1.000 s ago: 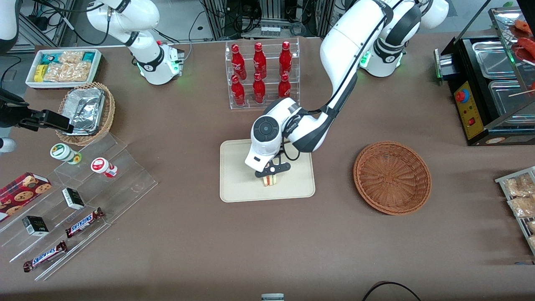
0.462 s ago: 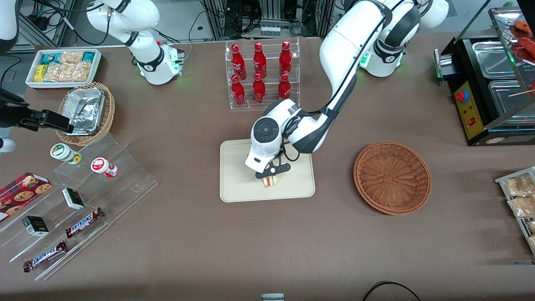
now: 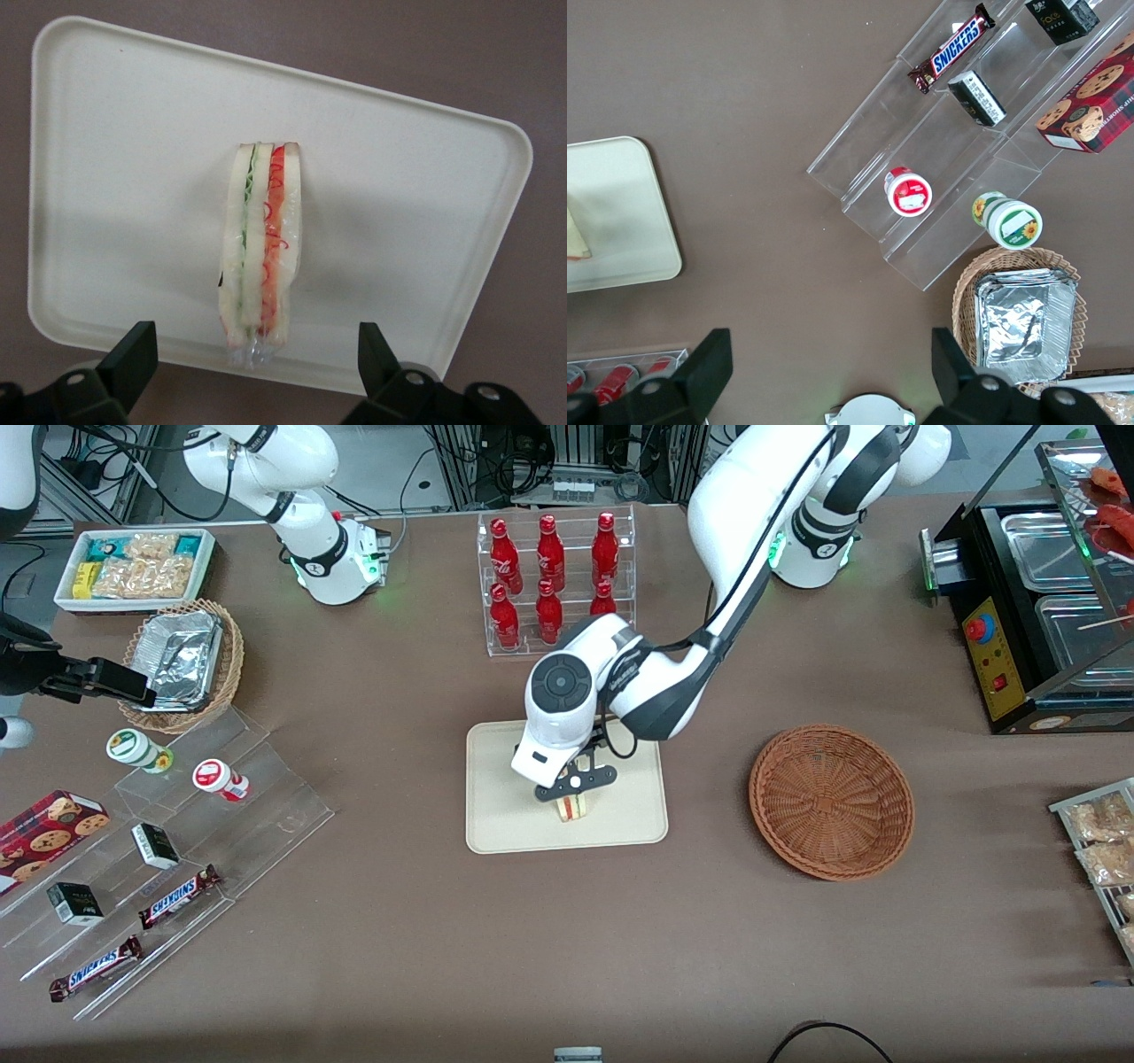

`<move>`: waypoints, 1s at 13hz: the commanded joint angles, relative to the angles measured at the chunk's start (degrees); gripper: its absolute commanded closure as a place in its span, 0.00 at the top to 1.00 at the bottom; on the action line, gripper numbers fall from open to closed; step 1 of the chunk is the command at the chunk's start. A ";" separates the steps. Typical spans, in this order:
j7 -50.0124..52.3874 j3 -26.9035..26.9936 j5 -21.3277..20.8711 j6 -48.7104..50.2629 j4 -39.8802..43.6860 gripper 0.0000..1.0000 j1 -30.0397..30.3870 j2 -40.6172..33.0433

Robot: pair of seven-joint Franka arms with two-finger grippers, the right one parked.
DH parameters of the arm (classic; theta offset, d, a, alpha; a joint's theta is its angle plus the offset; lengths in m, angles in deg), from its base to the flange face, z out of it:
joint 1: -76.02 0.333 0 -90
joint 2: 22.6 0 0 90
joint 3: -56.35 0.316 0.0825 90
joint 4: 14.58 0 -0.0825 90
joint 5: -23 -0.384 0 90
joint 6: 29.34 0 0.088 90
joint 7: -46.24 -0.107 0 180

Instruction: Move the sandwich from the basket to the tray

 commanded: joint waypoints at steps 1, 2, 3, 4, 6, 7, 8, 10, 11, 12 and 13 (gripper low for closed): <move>0.20 0.46 0.07 4.55 0.70 1.00 0.08 -3.40; -2.67 0.46 -0.10 6.39 0.70 1.00 0.78 -4.54; -6.36 0.54 -0.37 7.80 0.61 1.00 1.22 -5.77; -11.09 0.54 -0.46 9.12 0.35 1.00 2.79 -7.35; -14.21 0.80 -0.72 13.50 -1.05 1.00 4.30 -9.90; -15.61 1.42 -0.46 13.70 -3.67 1.00 6.83 -12.35; -20.15 1.42 -0.28 13.61 -6.83 1.00 9.46 -15.51; -27.80 1.42 -0.28 13.44 -11.85 1.00 14.38 -19.74; -31.49 1.42 -0.37 13.35 -14.14 1.00 17.11 -21.59; -35.10 1.51 -0.46 13.61 -15.99 1.00 18.87 -23.43; -40.01 1.51 -0.54 13.53 -18.88 1.00 21.76 -25.98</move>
